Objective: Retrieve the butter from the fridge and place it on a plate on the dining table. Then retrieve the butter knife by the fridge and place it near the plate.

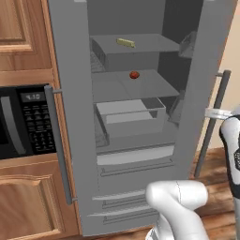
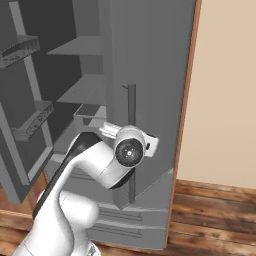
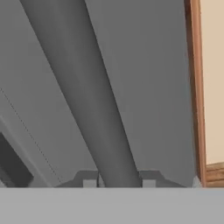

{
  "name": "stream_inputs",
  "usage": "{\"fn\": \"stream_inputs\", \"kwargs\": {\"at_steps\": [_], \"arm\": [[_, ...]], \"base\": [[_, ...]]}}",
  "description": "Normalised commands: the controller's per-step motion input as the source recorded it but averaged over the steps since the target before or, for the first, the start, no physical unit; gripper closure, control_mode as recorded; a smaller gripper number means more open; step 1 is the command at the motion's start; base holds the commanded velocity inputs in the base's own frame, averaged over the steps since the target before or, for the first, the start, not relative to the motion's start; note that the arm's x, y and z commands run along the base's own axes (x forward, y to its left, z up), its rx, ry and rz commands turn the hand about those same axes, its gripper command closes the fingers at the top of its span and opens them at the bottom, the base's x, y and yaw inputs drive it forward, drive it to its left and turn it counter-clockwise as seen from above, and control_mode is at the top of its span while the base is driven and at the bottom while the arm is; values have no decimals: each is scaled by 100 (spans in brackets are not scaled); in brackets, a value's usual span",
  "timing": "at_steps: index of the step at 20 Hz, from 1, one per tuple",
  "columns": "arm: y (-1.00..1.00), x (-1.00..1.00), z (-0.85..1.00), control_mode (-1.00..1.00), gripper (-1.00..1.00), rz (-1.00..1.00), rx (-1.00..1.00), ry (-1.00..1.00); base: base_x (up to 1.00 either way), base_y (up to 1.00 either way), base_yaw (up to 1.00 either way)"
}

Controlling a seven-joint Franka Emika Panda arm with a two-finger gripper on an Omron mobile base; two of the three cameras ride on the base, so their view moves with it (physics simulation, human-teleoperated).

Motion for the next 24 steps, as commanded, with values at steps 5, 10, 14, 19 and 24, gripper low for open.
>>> {"fn": "stream_inputs", "kwargs": {"at_steps": [5,10,14,19,24], "arm": [[-99,-89,2,-100,100,6,2,1],[8,-33,26,-100,100,-1,-18,0],[75,-61,41,-100,-100,-14,-37,-4],[90,-45,43,-100,-100,-25,-49,3],[72,-1,40,-100,-100,-17,-65,8]], "base": [[0,0,0],[0,0,0],[0,0,0],[0,0,0],[0,0,0]]}}
